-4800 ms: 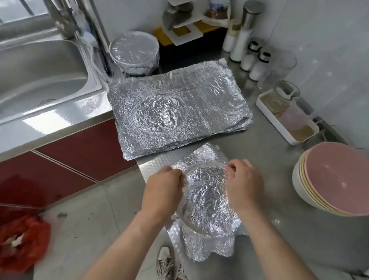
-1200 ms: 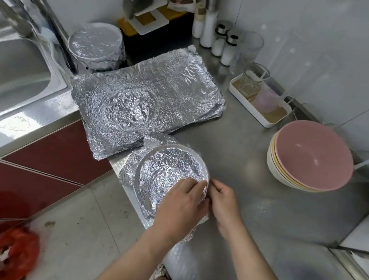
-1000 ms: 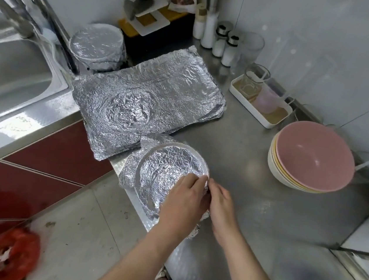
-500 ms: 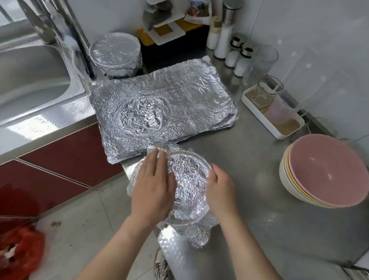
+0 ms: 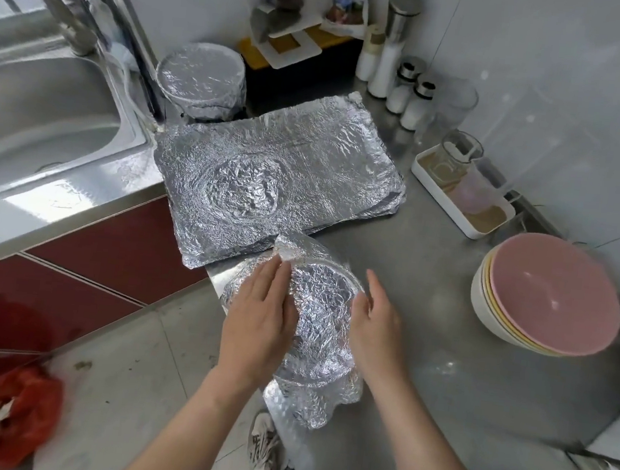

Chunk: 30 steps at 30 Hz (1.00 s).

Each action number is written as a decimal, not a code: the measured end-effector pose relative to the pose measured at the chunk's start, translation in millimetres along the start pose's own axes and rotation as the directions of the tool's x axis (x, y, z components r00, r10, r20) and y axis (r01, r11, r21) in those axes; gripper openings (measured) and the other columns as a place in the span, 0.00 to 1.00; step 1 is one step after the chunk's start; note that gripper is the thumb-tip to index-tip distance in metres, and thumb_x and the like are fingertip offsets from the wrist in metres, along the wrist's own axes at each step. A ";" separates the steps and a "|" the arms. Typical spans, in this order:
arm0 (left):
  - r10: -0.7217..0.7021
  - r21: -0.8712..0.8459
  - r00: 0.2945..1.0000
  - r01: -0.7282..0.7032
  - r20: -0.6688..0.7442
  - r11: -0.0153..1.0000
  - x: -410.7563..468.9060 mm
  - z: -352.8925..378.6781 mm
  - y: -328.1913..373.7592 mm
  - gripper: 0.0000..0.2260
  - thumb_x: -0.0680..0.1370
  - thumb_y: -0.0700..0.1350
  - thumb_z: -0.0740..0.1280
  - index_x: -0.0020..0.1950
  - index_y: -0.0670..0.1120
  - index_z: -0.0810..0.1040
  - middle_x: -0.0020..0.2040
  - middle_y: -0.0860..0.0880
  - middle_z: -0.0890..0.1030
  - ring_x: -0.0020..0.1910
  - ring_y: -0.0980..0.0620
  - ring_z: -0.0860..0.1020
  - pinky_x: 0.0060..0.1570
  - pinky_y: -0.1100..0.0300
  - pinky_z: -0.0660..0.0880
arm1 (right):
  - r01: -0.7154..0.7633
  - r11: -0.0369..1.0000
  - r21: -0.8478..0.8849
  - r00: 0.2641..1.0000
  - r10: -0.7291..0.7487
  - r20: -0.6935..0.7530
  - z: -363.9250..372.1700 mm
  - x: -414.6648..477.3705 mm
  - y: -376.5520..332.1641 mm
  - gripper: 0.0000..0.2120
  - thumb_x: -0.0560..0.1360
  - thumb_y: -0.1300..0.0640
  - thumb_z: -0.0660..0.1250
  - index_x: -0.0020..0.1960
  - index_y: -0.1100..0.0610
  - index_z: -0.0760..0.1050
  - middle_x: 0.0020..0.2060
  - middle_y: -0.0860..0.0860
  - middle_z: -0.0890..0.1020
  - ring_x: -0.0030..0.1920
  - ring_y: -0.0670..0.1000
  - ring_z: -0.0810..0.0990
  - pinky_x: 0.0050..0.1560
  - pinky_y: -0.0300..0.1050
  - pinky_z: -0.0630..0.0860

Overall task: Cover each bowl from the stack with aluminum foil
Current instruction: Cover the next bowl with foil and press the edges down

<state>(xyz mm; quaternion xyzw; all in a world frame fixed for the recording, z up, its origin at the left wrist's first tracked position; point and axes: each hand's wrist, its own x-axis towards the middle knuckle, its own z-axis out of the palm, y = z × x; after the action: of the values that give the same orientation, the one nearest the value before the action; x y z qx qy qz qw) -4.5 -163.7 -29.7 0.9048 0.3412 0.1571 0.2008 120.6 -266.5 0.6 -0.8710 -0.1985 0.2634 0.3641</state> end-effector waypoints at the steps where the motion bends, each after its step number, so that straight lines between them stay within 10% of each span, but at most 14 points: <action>1: -0.014 -0.009 1.000 0.014 0.003 1.000 -1.8 1.3 0.7 0.22 0.81 0.48 0.56 0.72 0.39 0.70 0.71 0.40 0.72 0.70 0.41 0.70 0.68 0.43 0.70 | 0.033 0.999 -0.043 0.999 -0.033 0.019 1.3 2.2 -2.7 0.21 0.82 0.57 0.54 0.75 0.56 0.62 0.71 0.54 0.70 0.70 0.53 0.69 0.68 0.43 0.64; 13: 0.115 -0.099 0.987 -0.104 0.112 0.990 20.1 -5.5 -16.0 0.21 0.81 0.44 0.59 0.73 0.43 0.70 0.72 0.46 0.72 0.72 0.46 0.67 0.72 0.50 0.65 | -0.044 0.993 -0.106 0.996 0.035 -0.079 -1.8 -12.1 12.4 0.12 0.78 0.62 0.57 0.54 0.57 0.79 0.42 0.50 0.81 0.44 0.55 0.77 0.40 0.44 0.67; 18: 0.031 -0.070 1.000 -0.031 -0.001 0.997 7.9 -11.0 -8.0 0.18 0.80 0.45 0.58 0.69 0.41 0.74 0.64 0.43 0.76 0.62 0.43 0.73 0.59 0.49 0.73 | -0.038 0.991 -0.130 0.999 0.038 -0.001 -15.0 -5.2 -7.0 0.22 0.82 0.56 0.57 0.75 0.55 0.63 0.70 0.52 0.71 0.70 0.54 0.69 0.65 0.42 0.64; 23: -0.140 -0.185 0.988 0.125 -0.070 0.975 -3.1 -2.8 1.1 0.18 0.77 0.32 0.66 0.67 0.39 0.76 0.61 0.42 0.78 0.59 0.44 0.74 0.57 0.53 0.73 | 0.080 0.961 -0.266 0.996 -0.088 -0.019 -0.5 -1.6 -13.8 0.17 0.82 0.61 0.55 0.69 0.60 0.71 0.61 0.58 0.79 0.61 0.59 0.76 0.58 0.47 0.70; 30: -0.005 -0.142 0.998 0.014 0.059 0.990 22.9 -11.7 -13.8 0.21 0.76 0.31 0.65 0.69 0.44 0.76 0.64 0.47 0.79 0.61 0.46 0.77 0.59 0.52 0.76 | -0.047 0.990 -0.132 0.998 0.042 -0.041 -4.8 -6.4 -7.4 0.13 0.79 0.62 0.58 0.56 0.55 0.79 0.51 0.52 0.83 0.53 0.58 0.79 0.48 0.46 0.71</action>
<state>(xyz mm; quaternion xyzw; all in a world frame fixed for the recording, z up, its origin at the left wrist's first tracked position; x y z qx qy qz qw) -0.7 -135.6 -22.7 0.8907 0.3274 0.1536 0.2754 117.4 -267.6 11.0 -0.9024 -0.1892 0.2408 0.3032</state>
